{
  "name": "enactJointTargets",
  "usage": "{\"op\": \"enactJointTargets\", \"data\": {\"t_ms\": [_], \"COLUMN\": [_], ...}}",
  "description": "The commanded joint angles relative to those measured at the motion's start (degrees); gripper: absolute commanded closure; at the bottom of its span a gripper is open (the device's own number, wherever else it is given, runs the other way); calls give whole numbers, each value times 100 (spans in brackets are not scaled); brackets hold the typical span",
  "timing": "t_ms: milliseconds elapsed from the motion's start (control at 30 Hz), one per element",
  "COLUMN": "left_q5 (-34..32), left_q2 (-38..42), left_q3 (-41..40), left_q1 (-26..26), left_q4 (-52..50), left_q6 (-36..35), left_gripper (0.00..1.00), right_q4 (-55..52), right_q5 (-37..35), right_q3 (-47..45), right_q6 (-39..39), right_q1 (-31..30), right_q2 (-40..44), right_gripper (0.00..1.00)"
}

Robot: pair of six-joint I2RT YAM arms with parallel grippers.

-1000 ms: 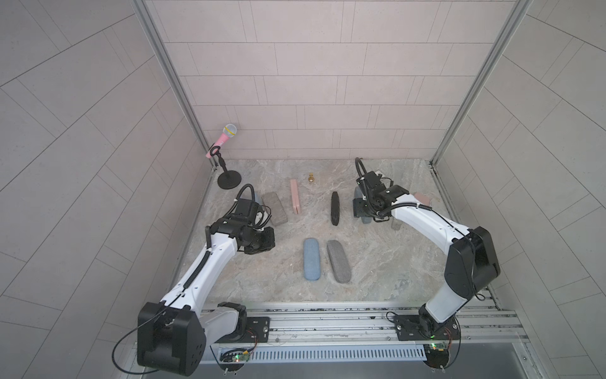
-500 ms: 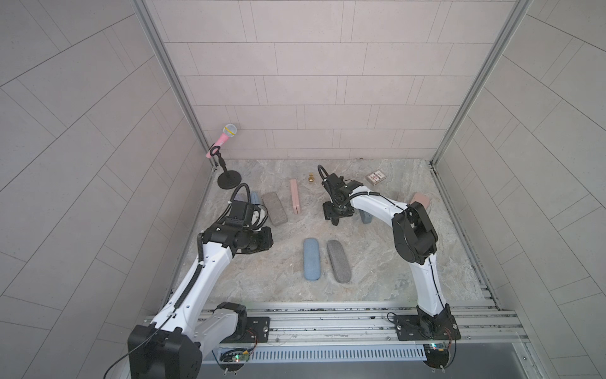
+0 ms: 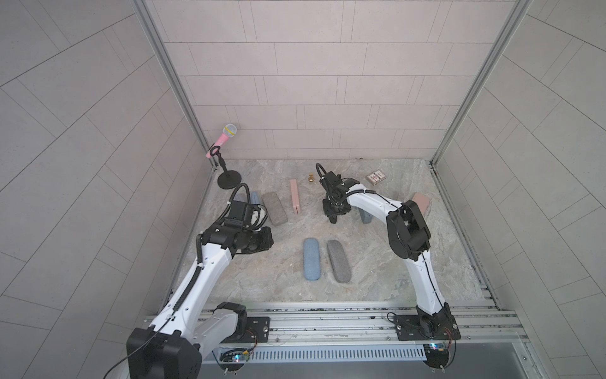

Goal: Close the glasses case
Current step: Pick up the glasses case at the center of the board, then place the glasses case at the center of the board.

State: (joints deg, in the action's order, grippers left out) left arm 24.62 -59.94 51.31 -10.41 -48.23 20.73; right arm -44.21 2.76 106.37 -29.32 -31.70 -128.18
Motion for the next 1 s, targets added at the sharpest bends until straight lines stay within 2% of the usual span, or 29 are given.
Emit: {"op": "enactJointTargets", "data": {"t_ms": [0,100,400,633,733,967], "left_q5": [26,21,60,60,60,69], "left_q2": [102,104,143,144,126,84], "left_q3": [2,14,-7,-7,-2,-2], "left_q1": [-9,-10,-6,-9,-8,-6], "left_q4": [20,16,34,36,35,37], "left_q6": [-52,-49,-47,-47,-38,-43], "left_gripper": [90,90,90,90,90,90], "right_q4": [-162,8,488,1063,1611,2453], "right_q5": [-21,39,444,715,980,1614], "right_q3": [-221,-805,-3437,-5511,-6303,-7360], "right_q6": [47,70,-124,-673,-934,-1309], "right_q1": [18,-31,-68,-191,-187,-187], "right_q2": [372,978,3707,5351,5808,6270], "right_gripper": [70,71,70,69,69,68]}}
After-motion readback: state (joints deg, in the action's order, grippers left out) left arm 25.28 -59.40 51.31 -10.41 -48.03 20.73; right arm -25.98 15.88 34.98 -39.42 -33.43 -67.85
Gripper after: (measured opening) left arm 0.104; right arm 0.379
